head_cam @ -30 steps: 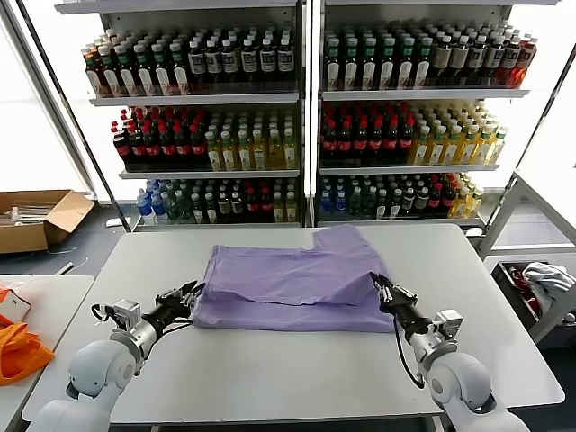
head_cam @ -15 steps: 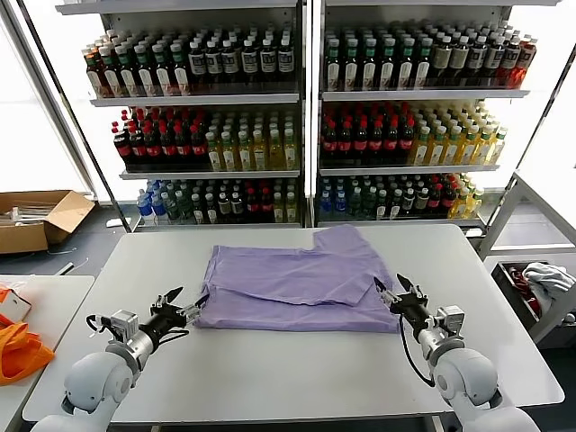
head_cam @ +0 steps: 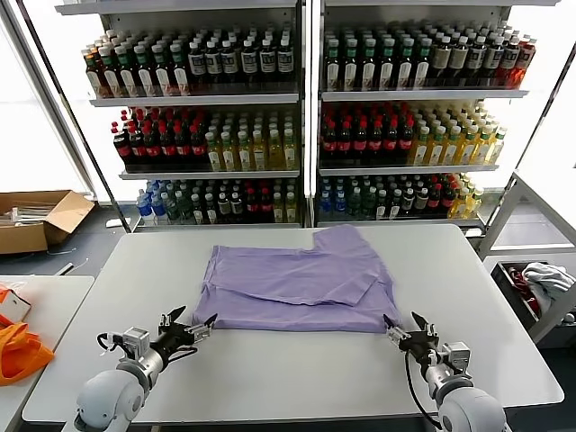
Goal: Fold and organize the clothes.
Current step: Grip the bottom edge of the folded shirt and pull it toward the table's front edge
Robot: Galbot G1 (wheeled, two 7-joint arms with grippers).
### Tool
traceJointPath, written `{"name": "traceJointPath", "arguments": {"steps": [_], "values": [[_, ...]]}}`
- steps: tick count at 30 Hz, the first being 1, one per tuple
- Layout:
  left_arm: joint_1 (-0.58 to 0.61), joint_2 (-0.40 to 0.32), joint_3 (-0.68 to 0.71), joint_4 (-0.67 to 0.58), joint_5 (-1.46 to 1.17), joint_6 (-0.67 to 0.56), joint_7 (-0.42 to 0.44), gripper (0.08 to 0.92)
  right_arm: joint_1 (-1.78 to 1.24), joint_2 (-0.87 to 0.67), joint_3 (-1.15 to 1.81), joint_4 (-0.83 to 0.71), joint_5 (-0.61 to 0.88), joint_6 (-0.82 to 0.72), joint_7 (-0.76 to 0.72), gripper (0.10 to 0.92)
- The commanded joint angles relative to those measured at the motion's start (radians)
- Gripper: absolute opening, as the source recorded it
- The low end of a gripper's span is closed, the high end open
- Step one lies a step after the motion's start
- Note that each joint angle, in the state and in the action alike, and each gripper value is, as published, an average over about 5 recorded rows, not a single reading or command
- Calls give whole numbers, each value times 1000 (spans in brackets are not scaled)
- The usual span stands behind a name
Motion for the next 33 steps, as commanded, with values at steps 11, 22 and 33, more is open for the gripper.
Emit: {"name": "traceJointPath", "arguments": {"steps": [11,22,33], "values": [[21,-22,8,-8,-1,20,10,472,-22,14,-12,15,16,-12,-1,231],[210,-17,-68,-173,3,34,14,154,-140,-61,55,117,43,42,-76,131],[501,-80,-202,-366,67,36,42,92,-372,-84,156,255,49,76,-108,131]]}}
